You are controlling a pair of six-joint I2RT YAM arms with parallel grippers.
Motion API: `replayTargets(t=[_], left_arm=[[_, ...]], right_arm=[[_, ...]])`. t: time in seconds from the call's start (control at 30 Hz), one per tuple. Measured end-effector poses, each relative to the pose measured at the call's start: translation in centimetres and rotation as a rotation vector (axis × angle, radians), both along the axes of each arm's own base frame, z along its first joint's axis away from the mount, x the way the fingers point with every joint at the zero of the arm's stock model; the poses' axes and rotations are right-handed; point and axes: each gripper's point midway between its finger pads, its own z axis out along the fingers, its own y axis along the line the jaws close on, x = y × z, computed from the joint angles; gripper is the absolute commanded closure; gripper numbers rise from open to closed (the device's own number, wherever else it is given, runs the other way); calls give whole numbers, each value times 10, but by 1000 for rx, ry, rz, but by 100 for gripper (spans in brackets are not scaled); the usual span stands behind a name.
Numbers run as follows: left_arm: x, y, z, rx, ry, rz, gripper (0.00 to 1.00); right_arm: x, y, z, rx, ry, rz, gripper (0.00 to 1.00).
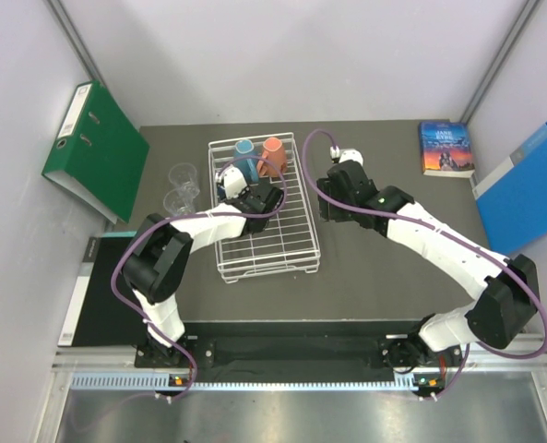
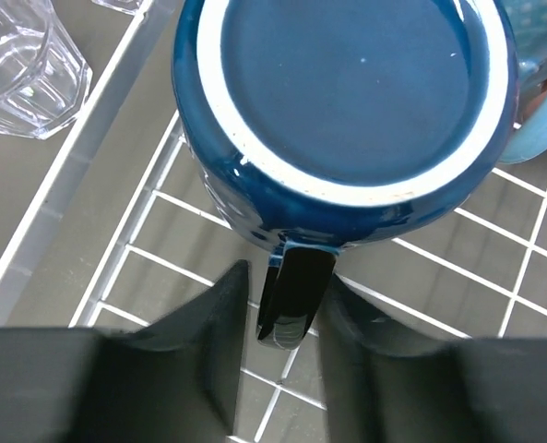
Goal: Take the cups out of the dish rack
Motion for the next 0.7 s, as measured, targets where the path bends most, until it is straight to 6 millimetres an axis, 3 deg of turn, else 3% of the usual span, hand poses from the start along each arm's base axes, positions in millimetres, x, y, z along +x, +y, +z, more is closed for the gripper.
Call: replayTargets(t=[0.03,0.13,0.17,0.57,0.7], left_arm=[[0,0,0,5,1,-2,79],[2,-1,2,9,-1,-12,98],[2,-1,3,13,0,-14,100],[0,0,1,57,42,-59,100],[-1,-8,8,82,105,-136,100]], right_arm=[[0,1,0,4,-1,2,33],[0,3,1,12,-2,7,34],[1,4,1,16,-2,9,34],[1,11,-1,49,7,15,35],[1,11,-2,50,7,15,35]])
